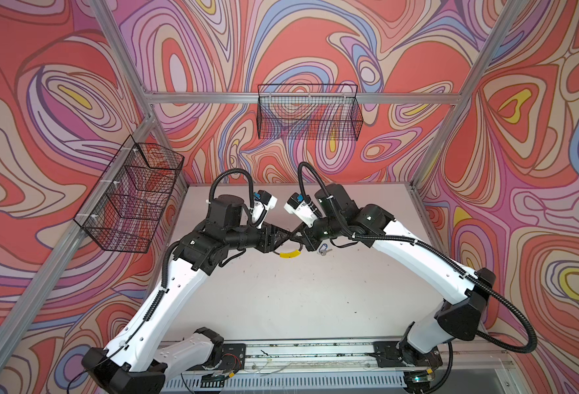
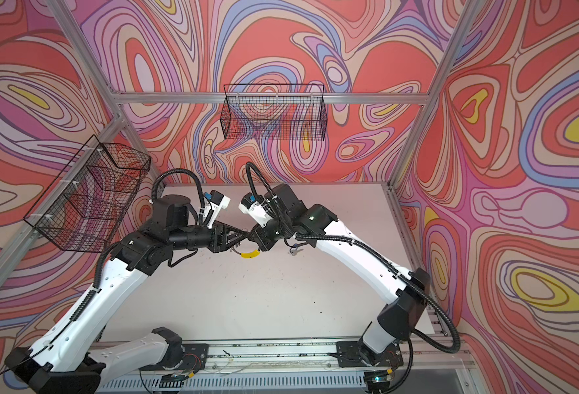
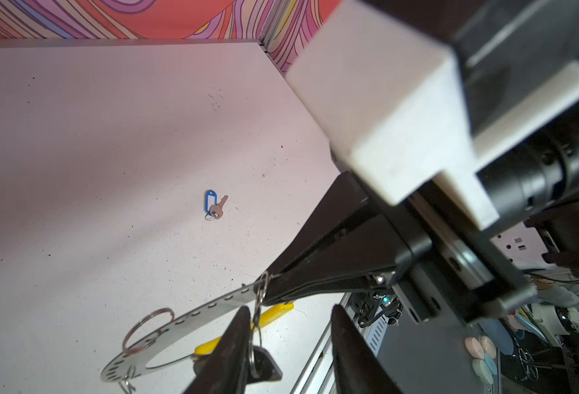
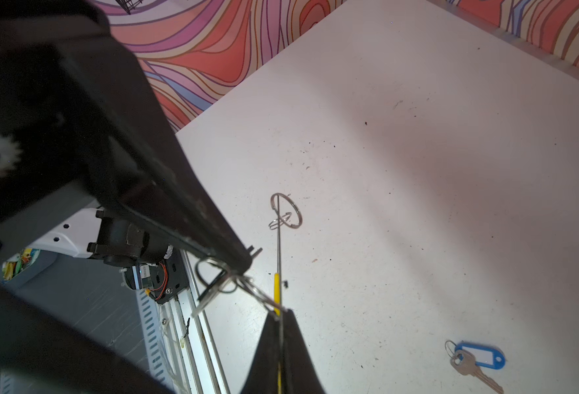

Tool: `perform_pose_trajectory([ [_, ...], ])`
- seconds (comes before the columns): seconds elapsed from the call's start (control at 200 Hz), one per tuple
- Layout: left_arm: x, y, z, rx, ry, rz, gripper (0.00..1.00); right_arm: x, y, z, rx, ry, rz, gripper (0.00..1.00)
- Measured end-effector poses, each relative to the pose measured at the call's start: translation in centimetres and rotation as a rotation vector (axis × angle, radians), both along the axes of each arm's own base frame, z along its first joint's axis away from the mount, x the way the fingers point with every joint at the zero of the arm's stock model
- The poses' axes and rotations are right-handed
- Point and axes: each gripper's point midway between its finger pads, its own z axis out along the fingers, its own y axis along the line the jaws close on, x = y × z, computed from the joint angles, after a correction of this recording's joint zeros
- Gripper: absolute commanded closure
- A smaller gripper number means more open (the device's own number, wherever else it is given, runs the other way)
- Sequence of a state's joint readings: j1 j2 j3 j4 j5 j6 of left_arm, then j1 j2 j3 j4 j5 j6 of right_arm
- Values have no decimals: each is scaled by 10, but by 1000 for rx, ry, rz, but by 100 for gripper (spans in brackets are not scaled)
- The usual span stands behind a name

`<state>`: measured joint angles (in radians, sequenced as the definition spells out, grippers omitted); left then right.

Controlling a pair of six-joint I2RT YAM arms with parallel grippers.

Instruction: Put the keys on the keyring

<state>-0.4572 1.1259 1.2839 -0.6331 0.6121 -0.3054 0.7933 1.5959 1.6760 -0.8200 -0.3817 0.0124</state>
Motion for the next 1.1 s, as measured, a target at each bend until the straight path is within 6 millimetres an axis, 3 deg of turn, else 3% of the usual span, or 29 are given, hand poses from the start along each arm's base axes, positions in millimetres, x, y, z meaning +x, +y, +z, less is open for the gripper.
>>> perform_pose_trajectory([
  [0.31, 11, 1, 9, 30, 7, 34, 57, 1, 1, 3, 17, -9, -5, 100],
  [0.721, -8, 12, 6, 67, 40, 9, 48, 2, 2, 13, 47, -31, -10, 100],
  [0.941, -8, 25, 20, 49, -9, 66, 54, 3, 3, 15, 57, -41, -10, 100],
  [1.102, 3, 24, 30, 34, -35, 86, 57, 4, 4, 17, 64, -47, -10, 100],
])
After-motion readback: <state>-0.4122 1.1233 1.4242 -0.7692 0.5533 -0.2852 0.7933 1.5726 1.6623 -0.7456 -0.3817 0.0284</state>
